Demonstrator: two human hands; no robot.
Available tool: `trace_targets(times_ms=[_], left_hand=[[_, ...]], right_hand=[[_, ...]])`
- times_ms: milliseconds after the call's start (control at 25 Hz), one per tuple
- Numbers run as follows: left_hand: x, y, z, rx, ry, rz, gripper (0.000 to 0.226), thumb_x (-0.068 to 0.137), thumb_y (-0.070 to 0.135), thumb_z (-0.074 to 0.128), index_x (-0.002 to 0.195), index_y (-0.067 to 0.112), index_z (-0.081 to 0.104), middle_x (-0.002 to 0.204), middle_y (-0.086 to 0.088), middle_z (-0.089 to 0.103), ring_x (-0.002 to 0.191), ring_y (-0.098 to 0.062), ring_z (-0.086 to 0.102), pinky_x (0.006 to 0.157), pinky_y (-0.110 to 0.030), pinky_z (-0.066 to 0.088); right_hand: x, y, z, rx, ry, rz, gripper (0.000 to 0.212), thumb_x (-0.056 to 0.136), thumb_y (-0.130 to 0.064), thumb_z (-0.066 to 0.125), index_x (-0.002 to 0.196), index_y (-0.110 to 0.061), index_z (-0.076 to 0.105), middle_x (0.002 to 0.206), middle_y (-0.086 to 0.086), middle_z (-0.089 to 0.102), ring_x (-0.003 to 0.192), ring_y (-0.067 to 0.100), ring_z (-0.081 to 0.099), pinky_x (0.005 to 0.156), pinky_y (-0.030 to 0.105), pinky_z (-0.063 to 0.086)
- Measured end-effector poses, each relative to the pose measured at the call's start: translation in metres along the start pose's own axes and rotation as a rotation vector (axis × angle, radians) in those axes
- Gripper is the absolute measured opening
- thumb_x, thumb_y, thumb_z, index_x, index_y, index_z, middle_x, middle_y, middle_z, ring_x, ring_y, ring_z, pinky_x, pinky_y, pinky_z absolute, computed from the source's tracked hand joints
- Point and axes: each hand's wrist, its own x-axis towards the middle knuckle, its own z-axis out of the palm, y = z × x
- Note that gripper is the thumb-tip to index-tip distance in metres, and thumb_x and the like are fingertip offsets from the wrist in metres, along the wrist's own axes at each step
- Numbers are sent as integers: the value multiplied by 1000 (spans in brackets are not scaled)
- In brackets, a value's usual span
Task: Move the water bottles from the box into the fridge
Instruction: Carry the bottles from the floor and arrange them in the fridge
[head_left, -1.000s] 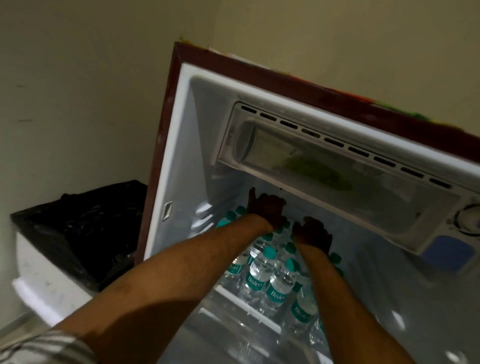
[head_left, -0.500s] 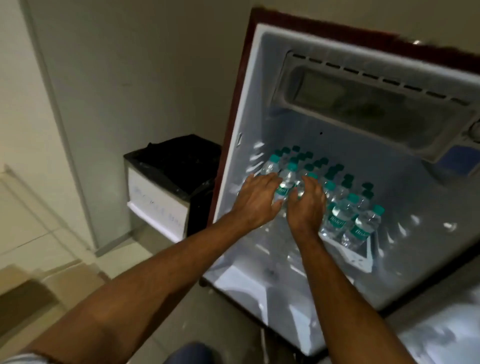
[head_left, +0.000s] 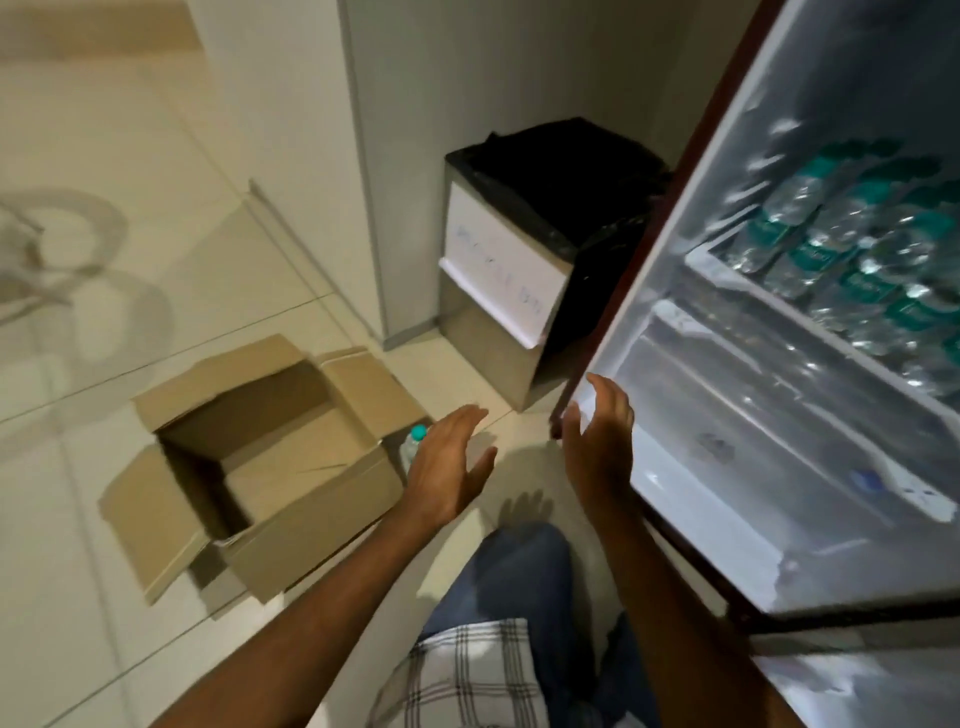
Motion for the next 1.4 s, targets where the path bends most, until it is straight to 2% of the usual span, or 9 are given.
trace_targets(times_ms=[160,280,400,560,680,920,1080,1240,1400], left_hand=[[-55,-66,-4,-97,-11,-217,55,94,45,60,144,36,42,145,11,49,127,-8,48,104,-29,45],[-74,-94,12,-138,-16,-359,58,90,56,59,142,45,38,143,17,48,123,0,46,96,-24,44],[-75,-117,36,-167,-32,-515,66,87,62,59,146,45,34,152,15,40,132,-3,40,102,-28,41],[-53,-138,64,-221,-44,-655,68,91,48,65,150,38,32,156,10,36,138,-13,41,108,-32,41],[-31,-148,77,-297,-20,-675,72,91,40,68,152,33,29,155,8,38,137,-9,41,108,-28,41],[12,-160,108,-507,127,-745,68,92,28,70,149,24,34,145,5,51,130,-9,51,107,-37,49],[30,-166,124,-494,225,-744,56,95,33,64,145,26,40,130,12,58,114,1,58,96,-19,51],[39,-168,132,-527,267,-762,47,97,26,62,141,17,47,132,-1,60,116,-11,60,98,-29,54],[34,-164,136,-497,249,-690,43,96,21,65,136,14,52,125,0,63,111,-8,63,93,-26,56]], right_hand=[[-35,-4,52,101,-229,59,48,99,-23,58,145,-14,49,143,10,52,130,25,51,105,41,48],[-55,-2,92,136,-352,112,52,98,-22,59,148,-18,45,148,7,48,133,23,49,101,32,43],[-67,4,133,123,-484,191,56,98,-28,61,150,-26,39,152,2,43,135,20,48,97,31,47],[-67,14,180,122,-663,251,64,96,-28,65,151,-32,32,152,0,43,131,21,53,93,41,59],[-59,23,208,128,-764,237,68,94,-26,68,150,-36,31,151,-1,46,132,20,53,92,43,59],[-43,32,256,110,-844,141,66,91,-24,71,147,-36,38,148,-5,49,131,17,53,95,33,55],[-37,35,273,155,-931,137,62,94,-23,67,148,-33,39,144,-4,53,130,16,54,100,39,56],[-37,38,279,104,-930,140,54,98,-20,63,148,-29,44,142,-1,55,131,20,54,102,41,54],[-33,46,267,84,-925,127,53,96,-21,66,145,-27,48,139,-1,57,128,19,57,100,38,56]])
